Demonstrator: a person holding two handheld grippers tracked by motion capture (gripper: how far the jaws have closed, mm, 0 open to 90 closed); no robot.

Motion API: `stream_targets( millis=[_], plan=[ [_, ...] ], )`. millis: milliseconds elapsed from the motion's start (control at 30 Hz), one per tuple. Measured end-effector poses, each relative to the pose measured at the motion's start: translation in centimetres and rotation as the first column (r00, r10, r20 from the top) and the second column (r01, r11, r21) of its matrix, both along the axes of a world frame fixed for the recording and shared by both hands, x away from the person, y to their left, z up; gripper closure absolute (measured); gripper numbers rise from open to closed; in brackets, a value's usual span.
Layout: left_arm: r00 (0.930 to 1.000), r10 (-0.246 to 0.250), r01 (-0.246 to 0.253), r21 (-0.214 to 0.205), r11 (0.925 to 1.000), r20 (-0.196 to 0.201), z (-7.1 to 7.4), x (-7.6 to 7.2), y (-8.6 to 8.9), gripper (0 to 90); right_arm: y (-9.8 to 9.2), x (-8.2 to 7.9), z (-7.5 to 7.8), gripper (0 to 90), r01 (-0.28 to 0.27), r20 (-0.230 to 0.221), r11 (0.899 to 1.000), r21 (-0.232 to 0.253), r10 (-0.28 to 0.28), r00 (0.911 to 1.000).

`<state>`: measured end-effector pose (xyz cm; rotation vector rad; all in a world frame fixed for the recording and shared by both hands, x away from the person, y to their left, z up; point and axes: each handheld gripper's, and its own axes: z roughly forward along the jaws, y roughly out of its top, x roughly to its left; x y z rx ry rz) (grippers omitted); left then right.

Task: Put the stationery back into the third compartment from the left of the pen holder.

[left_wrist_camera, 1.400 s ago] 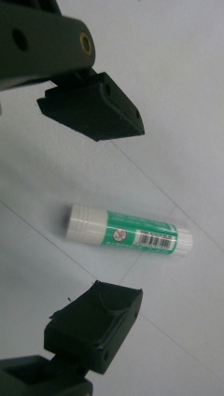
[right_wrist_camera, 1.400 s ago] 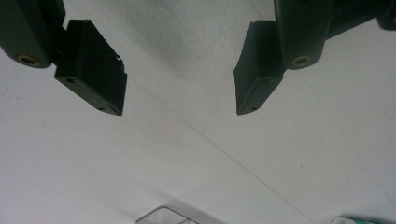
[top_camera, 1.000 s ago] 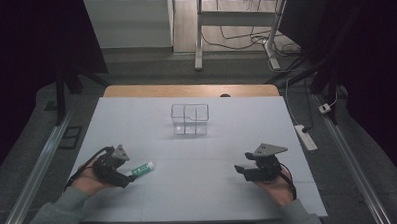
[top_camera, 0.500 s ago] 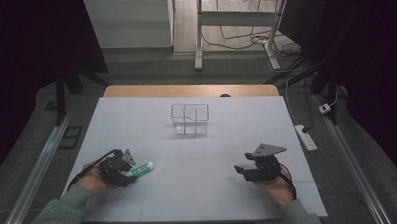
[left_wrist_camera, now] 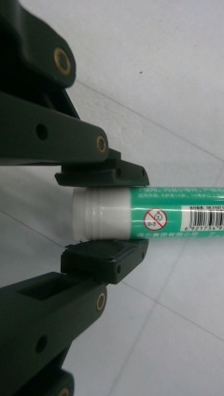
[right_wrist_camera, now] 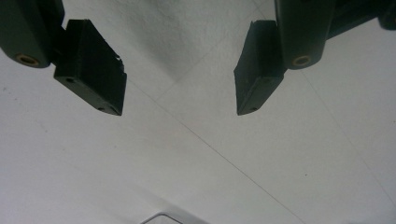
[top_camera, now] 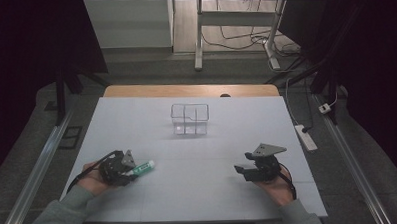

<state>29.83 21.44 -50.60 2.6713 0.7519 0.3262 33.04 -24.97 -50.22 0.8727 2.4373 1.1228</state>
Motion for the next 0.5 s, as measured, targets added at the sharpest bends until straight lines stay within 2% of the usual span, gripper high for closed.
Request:
stream_targets(
  millis=[233,500],
  plan=[
    [0.9996,0.005,-0.003,-0.071,0.9974,0.029,0.7,-0.1,-0.4,64.7,0.0,-0.1,0.1,33.6,0.000,0.006,1.000,0.002,0.000,1.0000],
    [0.9985,-0.021,0.026,-0.102,0.9944,0.050,1.3,0.0,-1.9,64.7,0.1,-0.1,0.2,33.6,0.000,0.013,1.000,0.004,0.000,0.9999]
  ],
)
